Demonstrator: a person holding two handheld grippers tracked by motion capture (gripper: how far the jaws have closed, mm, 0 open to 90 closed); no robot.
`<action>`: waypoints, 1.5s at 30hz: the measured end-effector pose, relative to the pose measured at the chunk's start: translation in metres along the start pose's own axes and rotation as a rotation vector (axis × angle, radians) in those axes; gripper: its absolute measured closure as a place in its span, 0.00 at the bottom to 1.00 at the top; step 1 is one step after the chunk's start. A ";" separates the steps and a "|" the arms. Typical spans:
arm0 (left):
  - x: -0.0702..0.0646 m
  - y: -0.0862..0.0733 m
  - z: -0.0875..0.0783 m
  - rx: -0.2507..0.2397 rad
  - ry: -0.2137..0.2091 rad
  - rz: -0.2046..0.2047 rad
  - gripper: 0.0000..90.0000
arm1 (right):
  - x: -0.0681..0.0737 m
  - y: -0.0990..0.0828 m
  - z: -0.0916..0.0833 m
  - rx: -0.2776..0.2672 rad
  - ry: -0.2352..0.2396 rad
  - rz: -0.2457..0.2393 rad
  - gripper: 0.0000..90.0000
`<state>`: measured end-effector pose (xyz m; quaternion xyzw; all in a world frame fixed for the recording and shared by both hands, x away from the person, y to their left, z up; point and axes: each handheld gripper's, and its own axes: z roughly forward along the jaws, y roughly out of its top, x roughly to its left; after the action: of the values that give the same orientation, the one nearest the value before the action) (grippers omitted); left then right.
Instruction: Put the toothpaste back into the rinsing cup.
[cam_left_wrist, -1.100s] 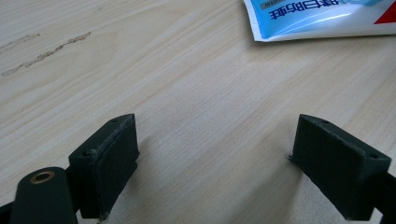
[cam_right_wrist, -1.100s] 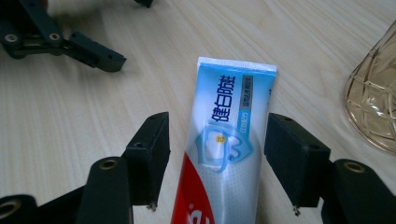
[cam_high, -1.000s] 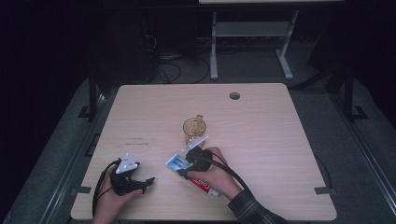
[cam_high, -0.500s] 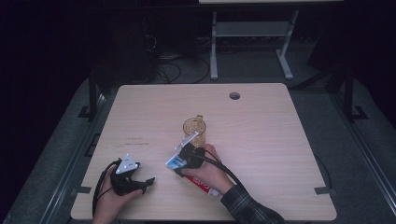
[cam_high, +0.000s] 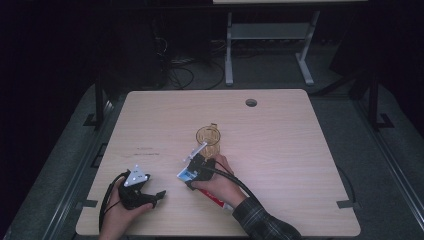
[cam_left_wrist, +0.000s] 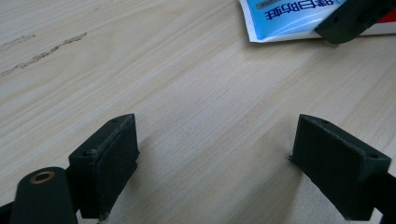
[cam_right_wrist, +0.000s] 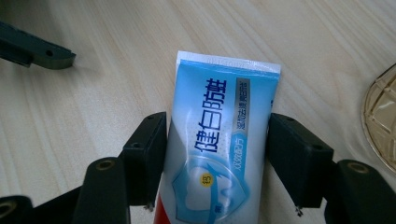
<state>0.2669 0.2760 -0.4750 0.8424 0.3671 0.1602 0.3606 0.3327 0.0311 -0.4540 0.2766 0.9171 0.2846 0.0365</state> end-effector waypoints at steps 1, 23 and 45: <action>0.000 0.000 0.000 0.000 0.000 0.001 0.14 | 0.000 0.000 0.000 0.000 -0.004 -0.003 0.43; 0.000 0.000 0.000 0.003 0.000 0.005 0.14 | 0.009 0.004 0.001 0.025 -0.066 -0.021 0.60; 0.000 0.000 0.000 0.003 0.000 0.005 0.14 | -0.001 -0.002 -0.016 -0.027 0.030 0.021 0.80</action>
<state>0.2668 0.2759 -0.4748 0.8438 0.3652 0.1603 0.3591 0.3292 0.0214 -0.4422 0.2812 0.9107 0.3016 0.0235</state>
